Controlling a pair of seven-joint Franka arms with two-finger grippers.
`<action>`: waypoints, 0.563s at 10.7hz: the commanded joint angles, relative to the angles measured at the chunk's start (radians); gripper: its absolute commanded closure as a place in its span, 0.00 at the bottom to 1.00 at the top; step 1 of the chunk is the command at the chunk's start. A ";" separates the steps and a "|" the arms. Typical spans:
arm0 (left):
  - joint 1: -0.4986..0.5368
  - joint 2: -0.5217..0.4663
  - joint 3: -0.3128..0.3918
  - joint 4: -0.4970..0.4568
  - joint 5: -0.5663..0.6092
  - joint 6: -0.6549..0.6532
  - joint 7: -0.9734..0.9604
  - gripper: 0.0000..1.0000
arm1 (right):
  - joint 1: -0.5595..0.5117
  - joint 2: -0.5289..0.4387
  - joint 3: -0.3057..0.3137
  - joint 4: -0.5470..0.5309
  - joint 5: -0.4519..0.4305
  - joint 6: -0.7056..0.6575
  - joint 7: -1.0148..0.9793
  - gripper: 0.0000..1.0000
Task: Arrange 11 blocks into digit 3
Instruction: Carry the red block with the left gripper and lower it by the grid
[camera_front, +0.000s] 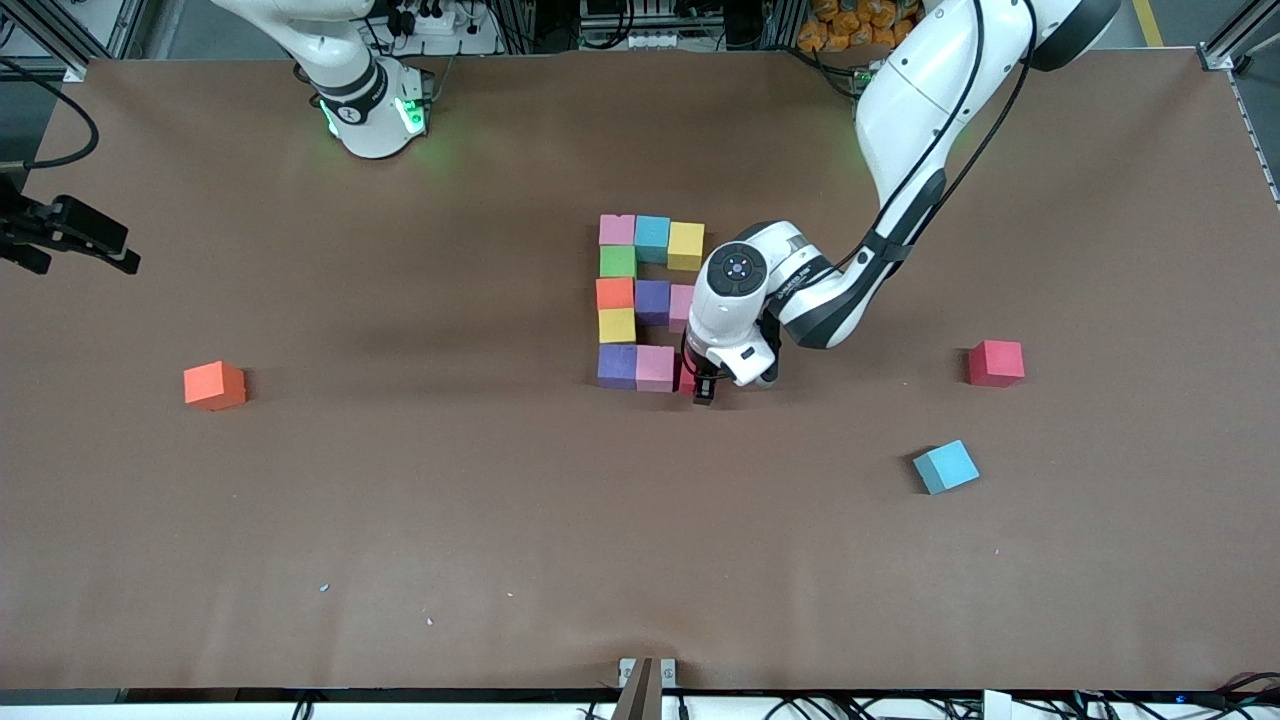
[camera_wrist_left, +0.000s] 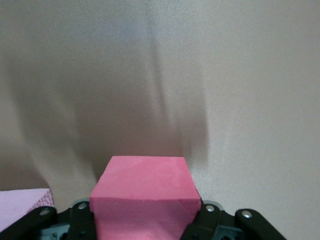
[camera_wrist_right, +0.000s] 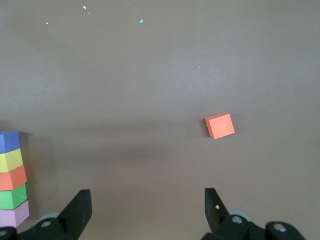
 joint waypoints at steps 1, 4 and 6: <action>-0.014 0.005 0.005 0.003 0.025 0.010 -0.033 0.87 | -0.037 -0.007 0.013 -0.006 0.019 -0.002 0.003 0.00; -0.025 0.006 0.005 0.003 0.019 0.011 -0.033 0.87 | -0.039 -0.007 0.013 -0.008 0.020 -0.004 0.007 0.00; -0.026 0.006 0.005 0.003 0.018 0.011 -0.033 0.87 | -0.040 -0.007 0.013 -0.008 0.020 -0.008 0.006 0.00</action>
